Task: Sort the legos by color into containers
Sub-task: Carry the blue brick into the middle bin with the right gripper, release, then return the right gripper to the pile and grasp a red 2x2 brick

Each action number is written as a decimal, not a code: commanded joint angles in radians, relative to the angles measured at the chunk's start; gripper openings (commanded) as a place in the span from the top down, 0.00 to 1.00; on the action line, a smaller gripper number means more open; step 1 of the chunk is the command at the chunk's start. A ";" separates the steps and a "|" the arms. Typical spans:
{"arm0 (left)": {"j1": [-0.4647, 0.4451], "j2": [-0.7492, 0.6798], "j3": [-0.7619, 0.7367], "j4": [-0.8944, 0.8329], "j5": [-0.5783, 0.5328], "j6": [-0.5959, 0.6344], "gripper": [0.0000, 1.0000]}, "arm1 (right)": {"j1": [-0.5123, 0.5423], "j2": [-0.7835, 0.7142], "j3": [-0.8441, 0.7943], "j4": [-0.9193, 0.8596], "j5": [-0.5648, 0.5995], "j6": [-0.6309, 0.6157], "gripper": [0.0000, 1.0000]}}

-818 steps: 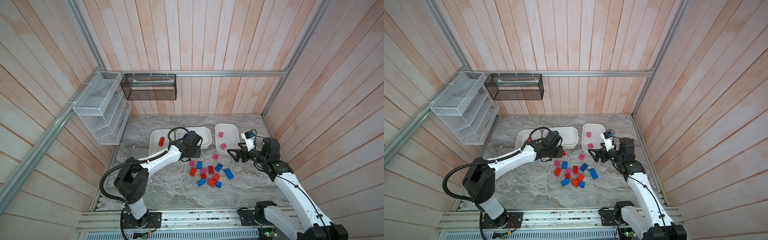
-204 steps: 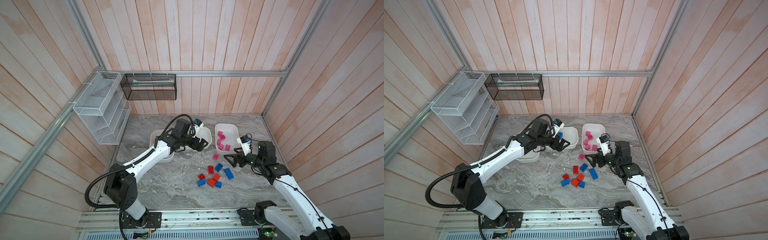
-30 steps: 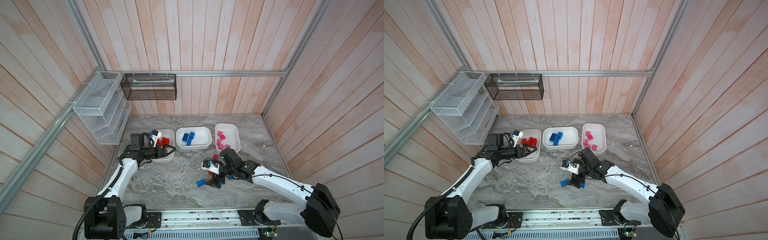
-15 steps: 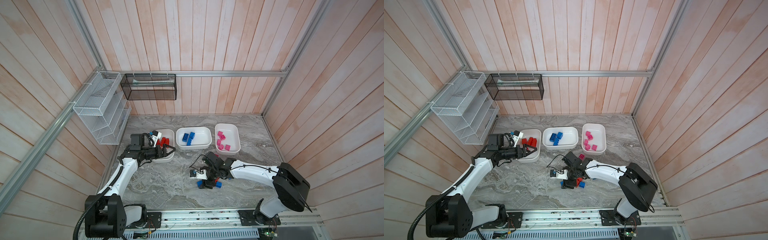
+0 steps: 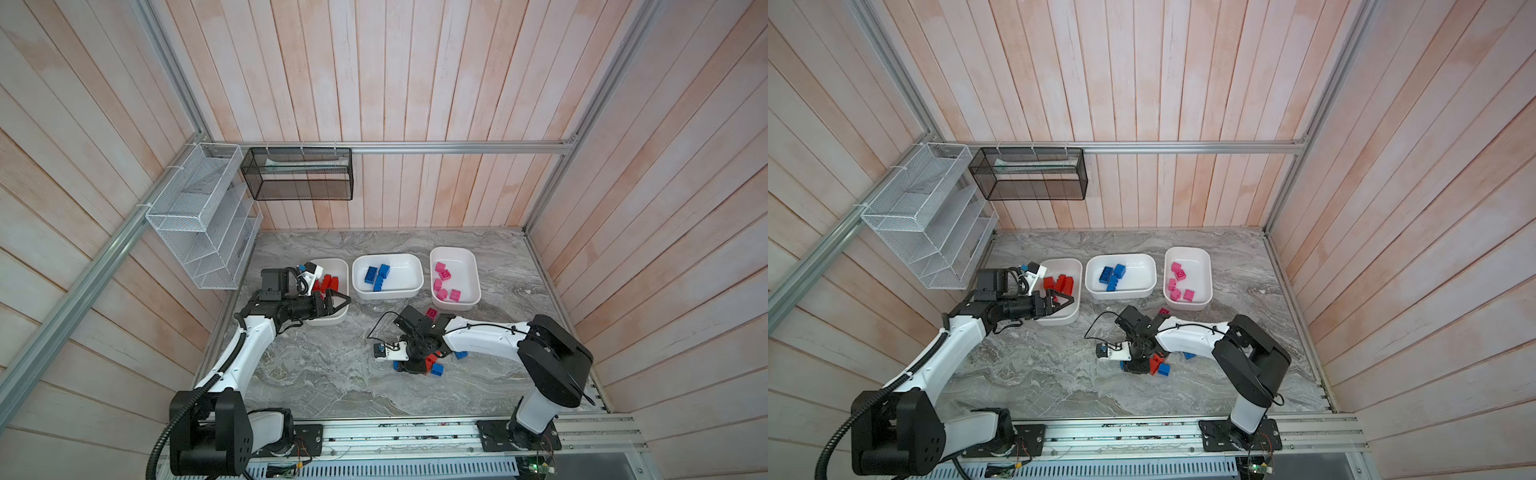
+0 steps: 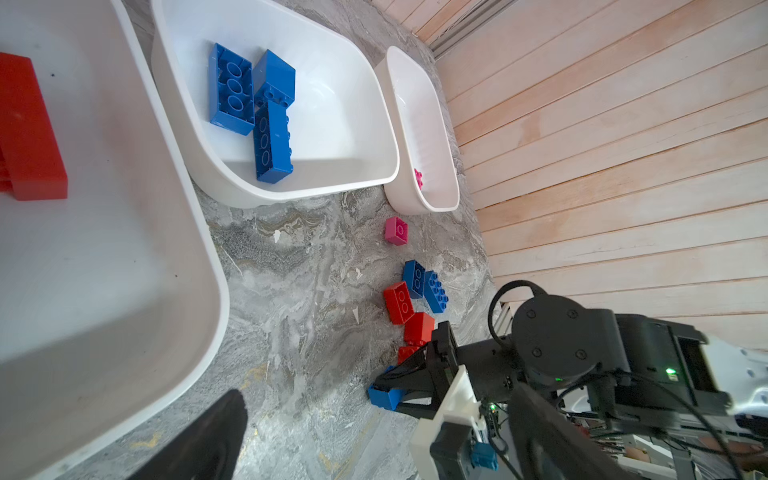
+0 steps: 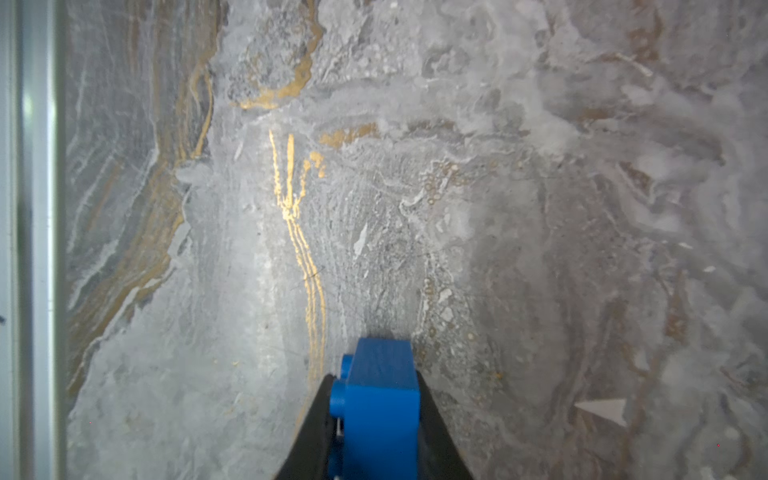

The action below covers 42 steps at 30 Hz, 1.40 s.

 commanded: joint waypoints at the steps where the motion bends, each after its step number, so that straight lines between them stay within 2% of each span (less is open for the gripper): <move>1: 0.005 -0.006 0.029 -0.004 0.017 0.011 0.00 | -0.072 -0.051 0.063 -0.017 -0.046 0.041 0.87; 6: 0.005 -0.009 0.035 0.008 0.027 -0.008 0.00 | -0.189 -0.024 0.210 0.018 -0.058 0.072 0.86; 14: 0.005 -0.020 0.019 -0.004 0.027 -0.001 0.00 | -0.312 0.186 0.506 0.010 -0.019 0.066 0.85; 20: 0.005 -0.024 0.007 -0.006 0.024 -0.002 0.00 | -0.351 0.399 0.712 -0.045 0.041 0.017 0.84; 26: 0.005 -0.022 0.011 -0.018 0.020 0.007 0.00 | -0.371 0.528 0.817 -0.012 0.099 0.019 0.81; 27: 0.005 -0.023 0.010 -0.019 0.019 0.006 0.00 | -0.370 0.541 0.830 -0.013 0.104 0.018 0.80; 29: 0.005 -0.019 0.006 -0.018 0.019 0.007 0.00 | -0.370 0.554 0.843 -0.014 0.108 0.022 0.71; 32: 0.005 -0.018 0.001 -0.015 0.020 0.009 0.00 | -0.372 0.519 0.816 -0.013 0.104 0.036 0.48; 33: 0.005 -0.018 0.001 -0.013 0.021 0.005 0.00 | -0.373 0.490 0.793 -0.010 0.097 0.045 0.44; 38: 0.005 -0.017 -0.010 0.013 0.048 -0.018 0.00 | -0.373 0.257 0.597 0.022 0.069 0.154 0.38; 42: 0.004 -0.017 -0.020 0.007 0.038 -0.022 0.00 | -0.371 0.061 0.401 0.034 0.005 0.454 0.37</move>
